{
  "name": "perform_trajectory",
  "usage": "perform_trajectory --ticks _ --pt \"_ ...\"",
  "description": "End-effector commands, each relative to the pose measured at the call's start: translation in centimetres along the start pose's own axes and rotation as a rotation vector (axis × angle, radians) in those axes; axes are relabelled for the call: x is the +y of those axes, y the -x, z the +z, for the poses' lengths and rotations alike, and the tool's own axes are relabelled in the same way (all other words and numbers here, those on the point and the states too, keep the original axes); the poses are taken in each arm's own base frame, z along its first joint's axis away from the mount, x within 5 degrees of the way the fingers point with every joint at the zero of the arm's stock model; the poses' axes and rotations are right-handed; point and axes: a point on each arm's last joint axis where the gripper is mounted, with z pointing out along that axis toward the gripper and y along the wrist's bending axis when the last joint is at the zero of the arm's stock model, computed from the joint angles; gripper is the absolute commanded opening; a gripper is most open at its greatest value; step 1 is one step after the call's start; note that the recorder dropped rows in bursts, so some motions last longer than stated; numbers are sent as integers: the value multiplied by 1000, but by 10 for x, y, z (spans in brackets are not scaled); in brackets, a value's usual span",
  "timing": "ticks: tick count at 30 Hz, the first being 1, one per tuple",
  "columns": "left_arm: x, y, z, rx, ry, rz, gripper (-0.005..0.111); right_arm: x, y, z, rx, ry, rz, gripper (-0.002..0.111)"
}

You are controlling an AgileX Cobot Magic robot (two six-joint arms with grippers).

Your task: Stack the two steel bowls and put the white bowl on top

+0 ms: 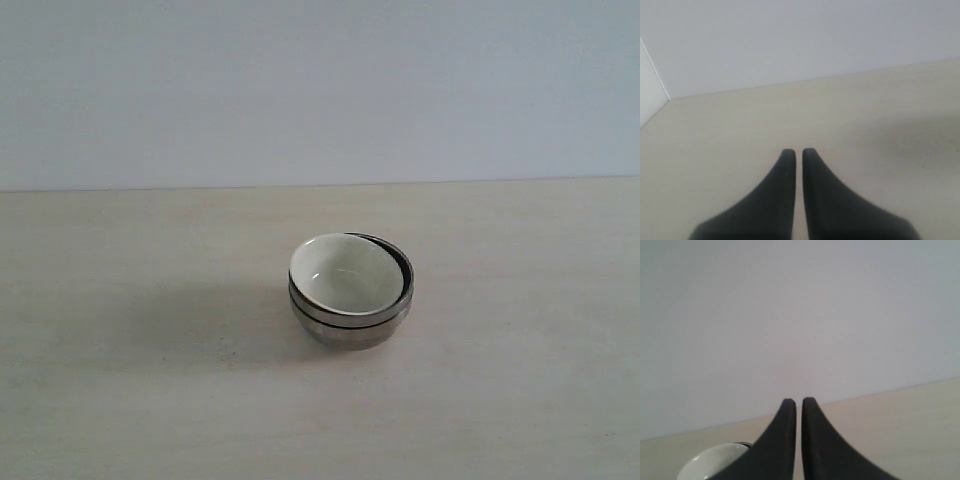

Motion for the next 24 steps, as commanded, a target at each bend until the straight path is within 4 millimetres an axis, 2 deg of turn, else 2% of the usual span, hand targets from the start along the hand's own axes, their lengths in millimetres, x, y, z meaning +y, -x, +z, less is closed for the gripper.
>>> perform_trajectory --ticks 1,7,13,20,24 --pt "0 0 0 -6 -1 -16 4 -2 -5 -8 14 -23 -98 0" --pt "0 0 0 -6 -1 -16 4 -3 -26 -12 245 -28 -154 0" --pt "0 0 0 -6 -1 -16 4 -4 -37 -16 380 -20 -169 0" --pt "0 0 0 -6 -1 -16 4 -3 -39 -17 401 -34 -86 0" --pt "0 0 0 -6 -1 -16 4 -5 -39 -17 399 -48 -106 0"
